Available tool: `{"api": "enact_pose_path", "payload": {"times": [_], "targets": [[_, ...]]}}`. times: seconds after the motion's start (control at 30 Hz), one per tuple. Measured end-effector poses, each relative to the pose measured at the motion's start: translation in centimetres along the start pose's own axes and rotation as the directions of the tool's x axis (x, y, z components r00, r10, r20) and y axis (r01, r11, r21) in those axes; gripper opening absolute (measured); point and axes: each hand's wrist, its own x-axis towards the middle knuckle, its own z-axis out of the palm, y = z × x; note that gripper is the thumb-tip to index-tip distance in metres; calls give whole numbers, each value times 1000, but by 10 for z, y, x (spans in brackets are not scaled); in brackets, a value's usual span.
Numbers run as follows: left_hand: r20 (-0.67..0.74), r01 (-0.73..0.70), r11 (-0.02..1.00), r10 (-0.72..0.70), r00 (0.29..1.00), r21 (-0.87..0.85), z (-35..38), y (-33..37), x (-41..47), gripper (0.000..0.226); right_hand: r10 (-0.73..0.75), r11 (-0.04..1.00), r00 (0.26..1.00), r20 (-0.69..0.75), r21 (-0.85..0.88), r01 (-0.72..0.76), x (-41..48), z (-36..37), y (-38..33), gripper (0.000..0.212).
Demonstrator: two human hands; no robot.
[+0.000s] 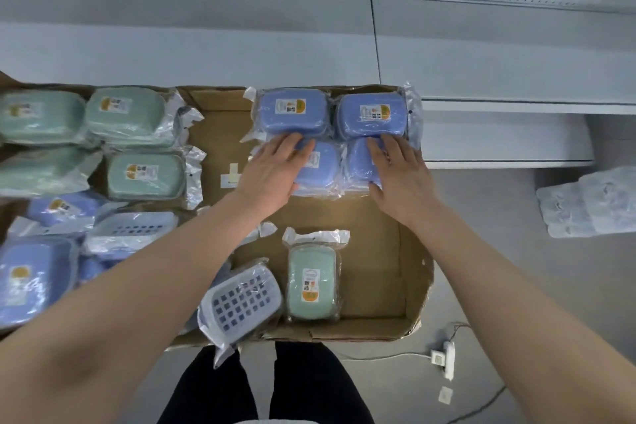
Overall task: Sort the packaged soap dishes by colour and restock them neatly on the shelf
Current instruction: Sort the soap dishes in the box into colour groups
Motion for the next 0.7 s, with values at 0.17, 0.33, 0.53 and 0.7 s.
{"api": "enact_pose_path", "payload": {"times": [0.17,0.33,0.53,0.7], "targets": [[8,-20,999,20,1000,-47,-11,-12,-13,88,7,999,998,-64,49,-4,-13,-12,-16,79],[-110,-4,995,-7,994,-101,-18,-46,-61,79,-68,992,961,-267,88,95,-39,-16,-77,51],[-59,80,987,-88,994,-136,2,-108,-145,54,108,993,984,142,35,-114,-68,4,-168,43],[20,-2,996,4,1000,-94,21,-130,-187,39,411,882,739,534,-27,-471,-83,32,-207,85]]}}
